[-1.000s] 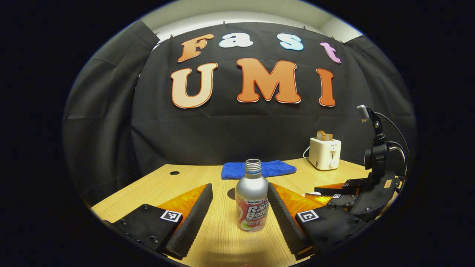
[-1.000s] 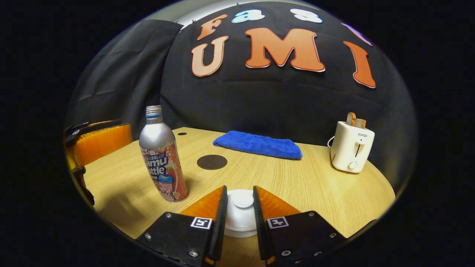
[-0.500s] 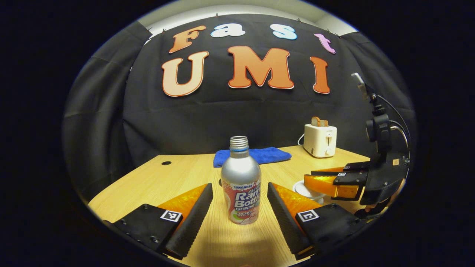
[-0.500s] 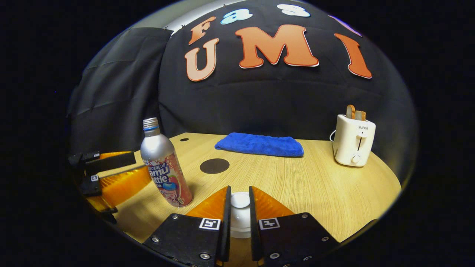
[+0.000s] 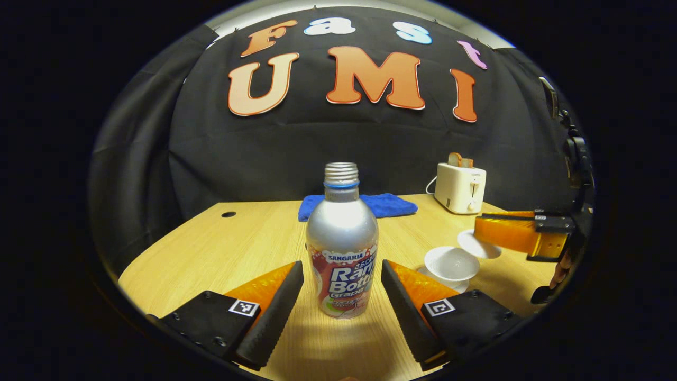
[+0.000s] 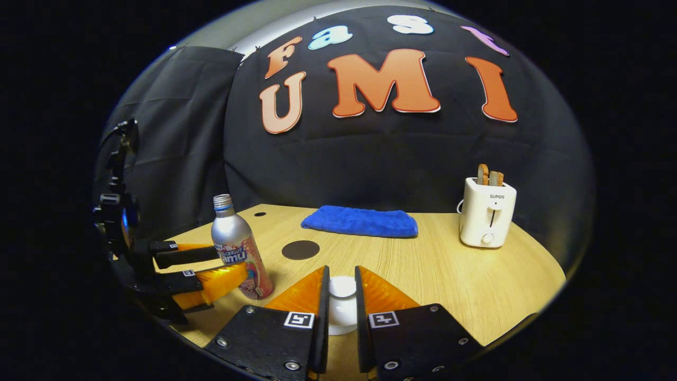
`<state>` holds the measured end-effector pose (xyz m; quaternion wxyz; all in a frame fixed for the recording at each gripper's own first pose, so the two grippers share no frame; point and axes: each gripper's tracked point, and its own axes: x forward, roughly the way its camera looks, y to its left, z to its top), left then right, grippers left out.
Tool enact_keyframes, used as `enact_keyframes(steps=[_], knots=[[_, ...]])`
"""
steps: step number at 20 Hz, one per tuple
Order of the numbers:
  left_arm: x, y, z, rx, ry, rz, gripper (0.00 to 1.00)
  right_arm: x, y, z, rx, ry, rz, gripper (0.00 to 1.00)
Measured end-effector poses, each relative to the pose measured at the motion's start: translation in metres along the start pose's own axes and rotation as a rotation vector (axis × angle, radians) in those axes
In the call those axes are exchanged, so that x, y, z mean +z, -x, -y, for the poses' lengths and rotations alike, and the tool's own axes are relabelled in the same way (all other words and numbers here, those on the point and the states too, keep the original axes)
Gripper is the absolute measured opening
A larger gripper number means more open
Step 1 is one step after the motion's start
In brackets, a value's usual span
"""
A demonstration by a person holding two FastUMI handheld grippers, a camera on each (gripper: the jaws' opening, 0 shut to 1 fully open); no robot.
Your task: Open the teacup lid with one hand, grasp the water bottle and pour water into the teacup with the other hand; after pouring, place the water bottle on the coaster and then close the teacup lid.
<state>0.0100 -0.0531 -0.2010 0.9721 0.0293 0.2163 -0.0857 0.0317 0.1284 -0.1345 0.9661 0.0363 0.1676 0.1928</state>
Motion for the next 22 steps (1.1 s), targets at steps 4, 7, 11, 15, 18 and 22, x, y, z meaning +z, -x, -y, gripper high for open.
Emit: enact_keyframes(steps=[4,7,11,15,18,22], knots=[[-0.009,-0.012,-0.006,0.021,0.004,-0.038,0.98,0.004,0.011,0.018,-0.029,-0.019,0.012,0.23],[-0.009,-0.018,-0.009,0.033,-0.010,-0.044,0.87,0.003,0.018,0.032,-0.051,-0.035,0.013,0.24],[0.003,-0.018,-0.019,0.086,-0.101,-0.027,0.82,0.009,0.024,0.045,-0.072,-0.040,0.029,0.23],[0.018,-0.018,-0.031,0.153,-0.267,-0.006,0.82,0.014,0.030,0.054,-0.090,-0.060,0.047,0.23],[0.026,-0.019,-0.040,0.203,-0.424,0.002,0.80,0.016,0.035,0.062,-0.108,-0.058,0.054,0.23],[0.033,-0.018,-0.043,0.240,-0.616,0.012,0.82,0.018,0.043,0.068,-0.117,-0.059,0.063,0.23]])
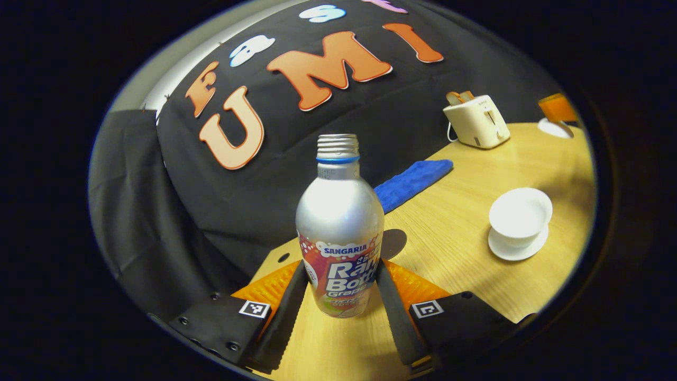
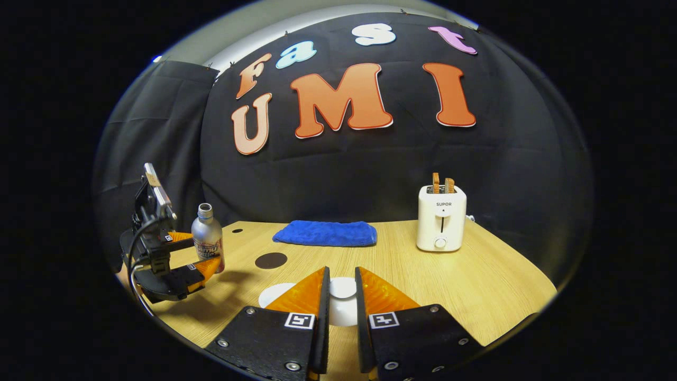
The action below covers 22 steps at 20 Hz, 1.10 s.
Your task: Open the teacup lid with one hand, grasp the water bottle and pour water into the teacup with the other hand; after pouring, place the water bottle on the coaster and then close the teacup lid.
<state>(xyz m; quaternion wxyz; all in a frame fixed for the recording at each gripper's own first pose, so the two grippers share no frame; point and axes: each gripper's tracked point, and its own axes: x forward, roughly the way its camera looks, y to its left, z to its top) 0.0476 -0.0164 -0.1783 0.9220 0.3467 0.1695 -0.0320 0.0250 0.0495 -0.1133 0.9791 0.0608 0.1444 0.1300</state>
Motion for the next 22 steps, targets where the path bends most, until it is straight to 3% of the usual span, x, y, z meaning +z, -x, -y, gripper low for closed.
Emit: enact_keyframes(steps=[12,22], knots=[[0.017,0.011,0.025,0.021,-0.492,0.113,0.82,0.005,0.011,0.007,-0.008,-0.004,0.018,0.23],[0.037,0.013,0.008,0.092,-0.836,0.184,0.82,0.004,0.023,0.009,-0.008,0.012,0.028,0.23]])
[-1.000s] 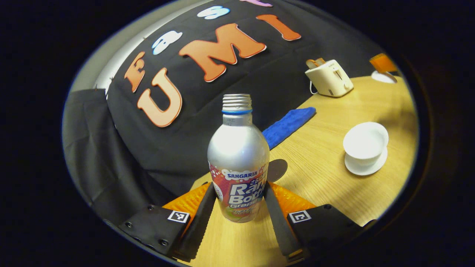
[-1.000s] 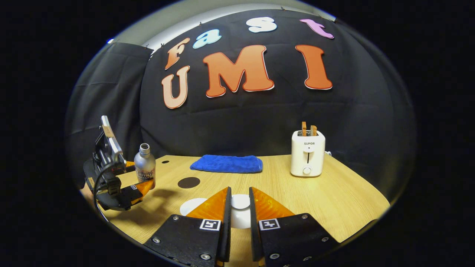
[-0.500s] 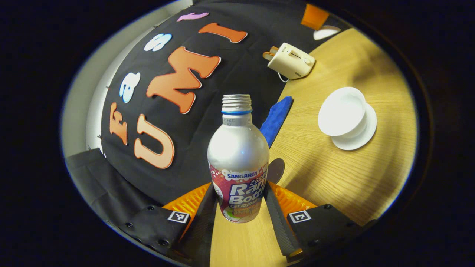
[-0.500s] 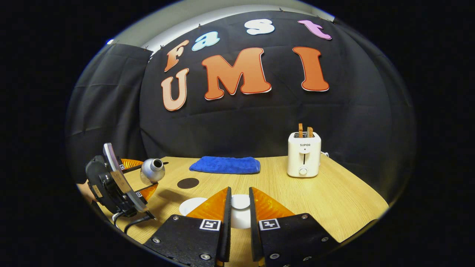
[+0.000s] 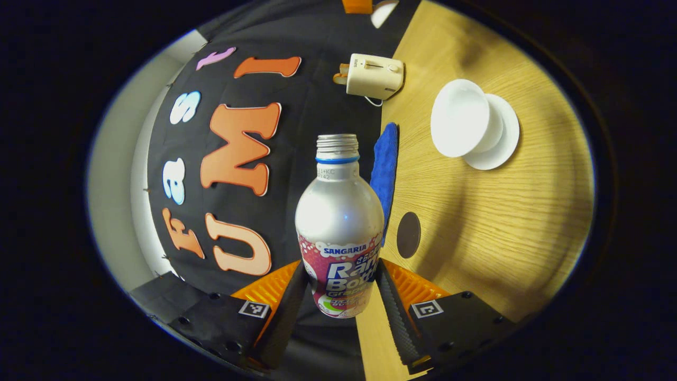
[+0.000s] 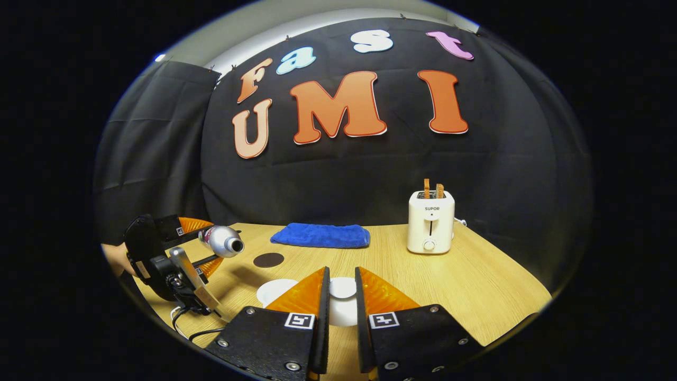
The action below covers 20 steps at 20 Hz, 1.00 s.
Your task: Open the teacup lid with one hand, grasp the water bottle and pour water into the teacup with the other hand; after pouring, place the water bottle on the coaster and then close the teacup lid.
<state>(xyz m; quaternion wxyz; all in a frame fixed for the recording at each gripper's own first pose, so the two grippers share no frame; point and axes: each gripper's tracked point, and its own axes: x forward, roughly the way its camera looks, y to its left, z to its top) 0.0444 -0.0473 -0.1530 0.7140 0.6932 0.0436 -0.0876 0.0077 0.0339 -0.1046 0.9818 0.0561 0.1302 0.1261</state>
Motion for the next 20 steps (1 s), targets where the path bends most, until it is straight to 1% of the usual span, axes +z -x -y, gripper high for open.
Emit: enact_keyframes(steps=[1,2,3,4,5,8,11,12,14,19,20], knots=[[0.000,0.001,-0.002,0.007,-0.030,0.010,0.84,0.000,0.001,0.000,-0.001,0.003,0.001,0.23],[0.002,0.001,-0.005,0.015,-0.058,0.018,0.82,0.000,0.002,0.001,-0.004,0.005,0.001,0.23],[0.002,0.000,-0.007,0.020,-0.086,0.025,0.82,-0.001,0.003,0.002,-0.005,0.006,0.001,0.23],[0.004,-0.001,-0.006,0.022,-0.113,0.031,0.80,-0.001,0.003,0.003,-0.007,0.006,0.001,0.23],[0.009,-0.007,-0.005,0.024,-0.140,0.038,0.84,-0.001,0.004,0.004,-0.007,0.005,0.000,0.23],[0.015,-0.011,-0.008,0.033,-0.212,0.055,0.80,-0.001,0.006,0.007,-0.012,0.003,0.003,0.23],[0.024,-0.008,-0.010,0.037,-0.270,0.080,0.80,-0.003,0.009,0.011,-0.016,0.001,0.001,0.23],[0.027,-0.009,-0.010,0.041,-0.291,0.086,0.84,-0.004,0.010,0.014,-0.021,-0.001,0.001,0.23],[0.032,-0.010,-0.015,0.050,-0.336,0.101,0.80,-0.004,0.011,0.017,-0.026,-0.010,-0.001,0.23],[0.030,-0.014,-0.022,0.058,-0.435,0.109,0.84,-0.002,0.014,0.022,-0.033,-0.013,0.005,0.23],[0.032,-0.016,-0.024,0.060,-0.452,0.111,0.84,-0.001,0.014,0.022,-0.034,-0.011,0.006,0.23]])
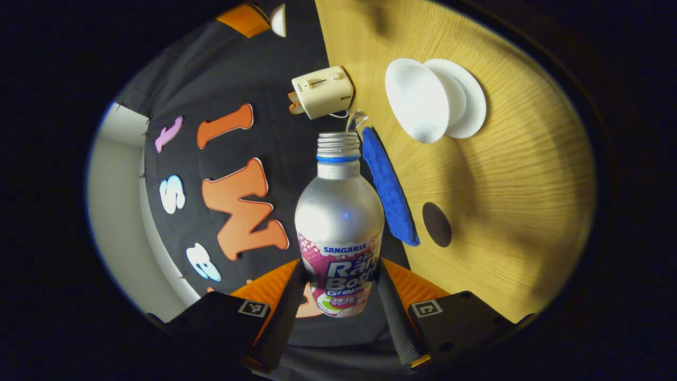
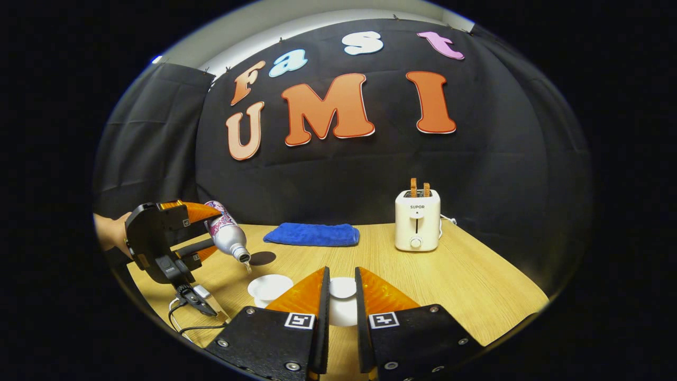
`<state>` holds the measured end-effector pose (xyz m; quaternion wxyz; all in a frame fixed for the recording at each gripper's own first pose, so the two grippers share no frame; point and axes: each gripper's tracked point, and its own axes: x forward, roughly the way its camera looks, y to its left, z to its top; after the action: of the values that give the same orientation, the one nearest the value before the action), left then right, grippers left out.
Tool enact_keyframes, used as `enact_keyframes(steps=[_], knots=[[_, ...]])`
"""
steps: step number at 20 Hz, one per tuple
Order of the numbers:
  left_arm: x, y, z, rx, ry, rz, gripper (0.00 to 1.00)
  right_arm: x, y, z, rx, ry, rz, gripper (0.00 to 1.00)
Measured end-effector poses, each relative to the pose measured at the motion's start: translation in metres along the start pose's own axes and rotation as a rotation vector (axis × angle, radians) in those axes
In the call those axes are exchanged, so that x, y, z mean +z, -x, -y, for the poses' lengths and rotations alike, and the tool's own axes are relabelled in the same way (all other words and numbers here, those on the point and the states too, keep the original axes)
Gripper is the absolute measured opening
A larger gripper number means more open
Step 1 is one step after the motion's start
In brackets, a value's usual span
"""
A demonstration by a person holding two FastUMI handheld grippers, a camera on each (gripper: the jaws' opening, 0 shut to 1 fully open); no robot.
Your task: Open the teacup lid with one hand, grasp the water bottle and pour water into the teacup with the other hand; after pouring, place the water bottle on the coaster and then close the teacup lid.
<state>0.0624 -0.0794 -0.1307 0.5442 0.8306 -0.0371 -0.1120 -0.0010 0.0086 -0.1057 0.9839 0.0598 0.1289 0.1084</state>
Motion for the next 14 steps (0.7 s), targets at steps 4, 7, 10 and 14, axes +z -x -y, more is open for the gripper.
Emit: enact_keyframes(steps=[4,7,10,14], knots=[[-0.003,-0.004,-0.003,0.001,-0.034,0.001,0.82,0.000,0.001,0.000,-0.001,0.003,0.000,0.23],[-0.008,-0.003,-0.007,0.008,-0.063,0.001,0.81,0.001,0.001,0.001,-0.001,0.005,0.001,0.23],[-0.014,-0.008,-0.019,0.028,-0.086,-0.006,0.81,0.003,0.002,0.001,0.002,0.009,0.003,0.23],[-0.023,-0.011,-0.034,0.052,-0.128,-0.014,0.81,0.005,0.001,0.002,0.000,0.007,0.008,0.23]])
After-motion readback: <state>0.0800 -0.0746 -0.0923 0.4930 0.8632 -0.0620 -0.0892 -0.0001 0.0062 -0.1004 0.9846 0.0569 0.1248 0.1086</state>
